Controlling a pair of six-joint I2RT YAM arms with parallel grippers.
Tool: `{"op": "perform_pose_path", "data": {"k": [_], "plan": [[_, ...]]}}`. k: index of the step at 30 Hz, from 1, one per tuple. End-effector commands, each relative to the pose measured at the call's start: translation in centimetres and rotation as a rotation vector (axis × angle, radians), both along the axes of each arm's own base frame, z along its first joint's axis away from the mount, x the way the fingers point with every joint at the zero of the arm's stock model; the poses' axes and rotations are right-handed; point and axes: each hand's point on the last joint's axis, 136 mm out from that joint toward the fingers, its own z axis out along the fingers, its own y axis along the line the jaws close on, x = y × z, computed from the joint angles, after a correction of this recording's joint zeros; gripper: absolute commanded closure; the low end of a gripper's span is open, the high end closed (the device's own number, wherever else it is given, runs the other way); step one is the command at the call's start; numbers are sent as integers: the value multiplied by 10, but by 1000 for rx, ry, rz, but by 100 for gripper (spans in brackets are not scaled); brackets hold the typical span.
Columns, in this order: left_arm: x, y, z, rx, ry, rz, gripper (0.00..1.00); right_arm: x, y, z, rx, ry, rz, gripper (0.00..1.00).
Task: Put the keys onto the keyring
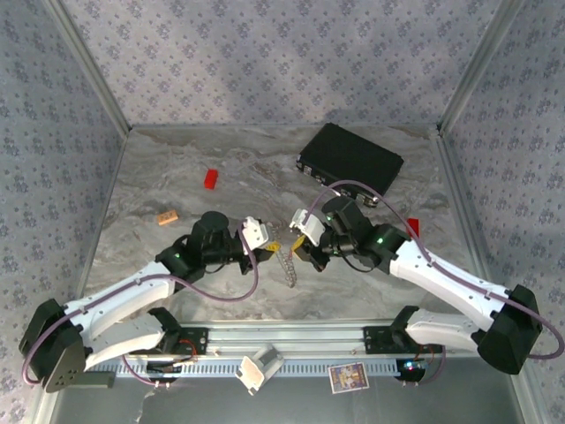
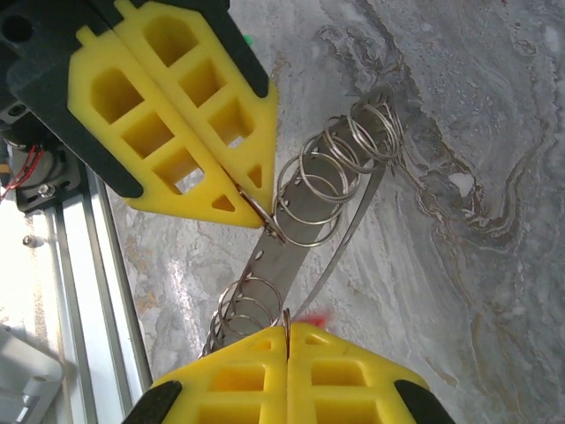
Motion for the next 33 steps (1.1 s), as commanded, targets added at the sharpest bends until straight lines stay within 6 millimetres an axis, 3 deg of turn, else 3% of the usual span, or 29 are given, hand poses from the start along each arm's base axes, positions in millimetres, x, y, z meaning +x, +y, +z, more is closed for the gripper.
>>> {"op": "perform_pose_path", "data": {"k": [1,13,33], "plan": [[-1,-9,20,-36,-1,-29,100,9,1,11,-35,-109,-9,100],[9,-13,22,-48,285,108,100,26,-4,28,-61,-305,-96,100],[10,-21,28,-91,367,114,100,24,7,19,-53,-313,-30,100]]}}
